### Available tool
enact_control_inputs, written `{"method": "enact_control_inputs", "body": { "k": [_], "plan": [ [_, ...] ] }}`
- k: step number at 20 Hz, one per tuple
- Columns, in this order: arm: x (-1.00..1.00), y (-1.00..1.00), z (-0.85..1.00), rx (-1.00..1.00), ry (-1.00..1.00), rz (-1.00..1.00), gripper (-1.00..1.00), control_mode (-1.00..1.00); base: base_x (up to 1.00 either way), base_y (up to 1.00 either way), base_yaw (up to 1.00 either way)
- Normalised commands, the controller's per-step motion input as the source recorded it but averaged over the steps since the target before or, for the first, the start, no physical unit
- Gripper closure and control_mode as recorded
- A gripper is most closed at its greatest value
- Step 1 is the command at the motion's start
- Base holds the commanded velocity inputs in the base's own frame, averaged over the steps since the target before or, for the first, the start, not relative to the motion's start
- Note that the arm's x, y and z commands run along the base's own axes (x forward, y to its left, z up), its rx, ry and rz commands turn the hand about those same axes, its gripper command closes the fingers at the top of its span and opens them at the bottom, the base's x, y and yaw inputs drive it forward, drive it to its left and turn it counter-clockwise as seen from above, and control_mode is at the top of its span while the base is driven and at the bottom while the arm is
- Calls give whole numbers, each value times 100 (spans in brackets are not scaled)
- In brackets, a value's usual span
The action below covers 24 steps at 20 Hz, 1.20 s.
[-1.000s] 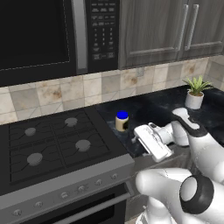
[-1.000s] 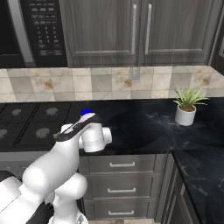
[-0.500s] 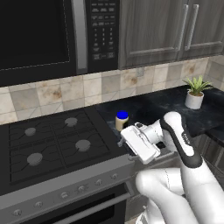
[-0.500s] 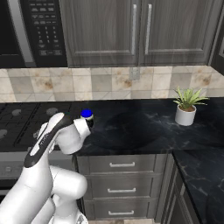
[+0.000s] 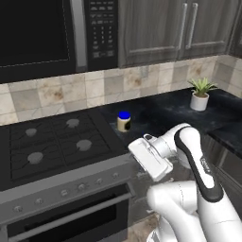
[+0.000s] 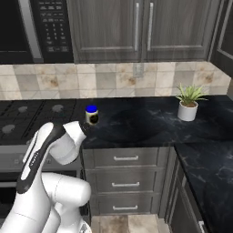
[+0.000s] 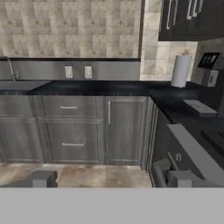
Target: Collect the turmeric, mayonnaise, and shaker from the cabinet and place them next to the stove.
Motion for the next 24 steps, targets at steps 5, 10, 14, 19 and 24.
{"method": "enact_control_inputs", "body": {
  "k": [5, 10, 14, 19, 24],
  "plan": [
    [0, 0, 0, 0, 0, 0, -100, 100, -80, 15, 0],
    [0, 0, 0, 0, 0, 0, -100, 100, -62, 53, -4],
    [0, 0, 0, 0, 0, 0, -100, 100, -43, 75, -10],
    [0, 0, 0, 0, 0, 0, -100, 100, -41, 65, -19],
    [0, 0, 0, 0, 0, 0, -100, 100, -63, 35, -29]
  ]
}}
